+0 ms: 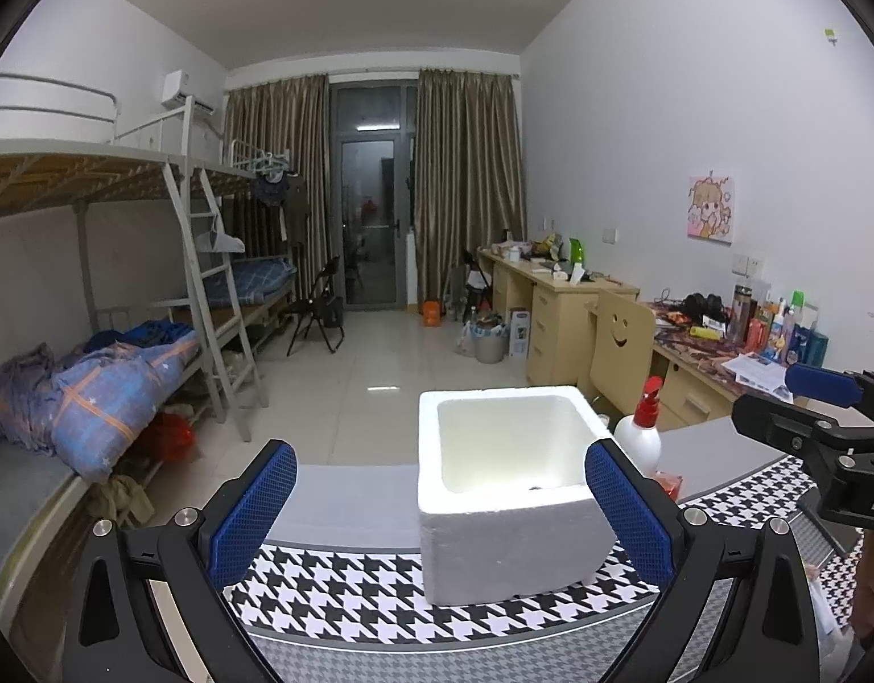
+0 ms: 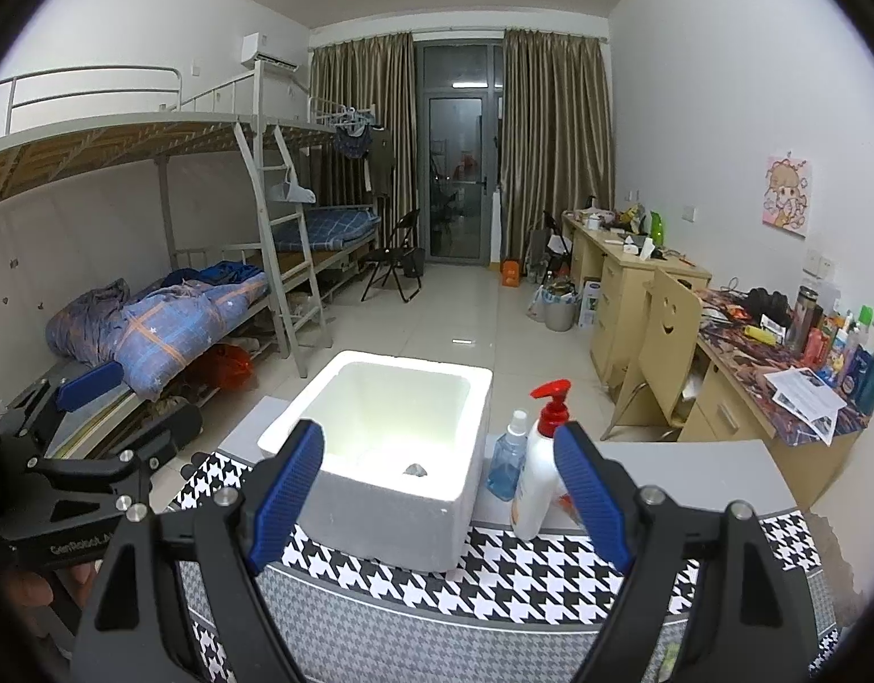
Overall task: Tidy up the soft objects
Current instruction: 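Withdraw both tools from the box back toward the remaining items on the table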
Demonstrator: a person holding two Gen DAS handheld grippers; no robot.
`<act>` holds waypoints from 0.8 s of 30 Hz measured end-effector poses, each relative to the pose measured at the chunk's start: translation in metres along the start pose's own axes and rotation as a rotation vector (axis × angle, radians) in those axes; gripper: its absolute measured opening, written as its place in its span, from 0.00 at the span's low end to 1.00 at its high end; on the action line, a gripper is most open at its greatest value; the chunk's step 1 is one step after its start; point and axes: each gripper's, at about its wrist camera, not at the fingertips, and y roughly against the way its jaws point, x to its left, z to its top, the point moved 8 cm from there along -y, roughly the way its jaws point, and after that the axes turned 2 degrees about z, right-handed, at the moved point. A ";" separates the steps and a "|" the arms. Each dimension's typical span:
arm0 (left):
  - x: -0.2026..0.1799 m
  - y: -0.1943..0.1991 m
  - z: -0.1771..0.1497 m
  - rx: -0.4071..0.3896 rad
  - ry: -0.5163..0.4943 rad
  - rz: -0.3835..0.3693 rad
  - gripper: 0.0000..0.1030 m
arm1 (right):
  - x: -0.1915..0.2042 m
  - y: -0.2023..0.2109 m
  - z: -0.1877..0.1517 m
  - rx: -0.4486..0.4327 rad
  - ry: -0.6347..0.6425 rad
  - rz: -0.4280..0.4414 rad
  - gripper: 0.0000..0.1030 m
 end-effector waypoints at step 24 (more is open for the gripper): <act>-0.048 0.062 -0.012 -0.052 -0.067 -0.054 0.99 | -0.014 0.073 -0.021 -0.053 0.012 -0.035 0.84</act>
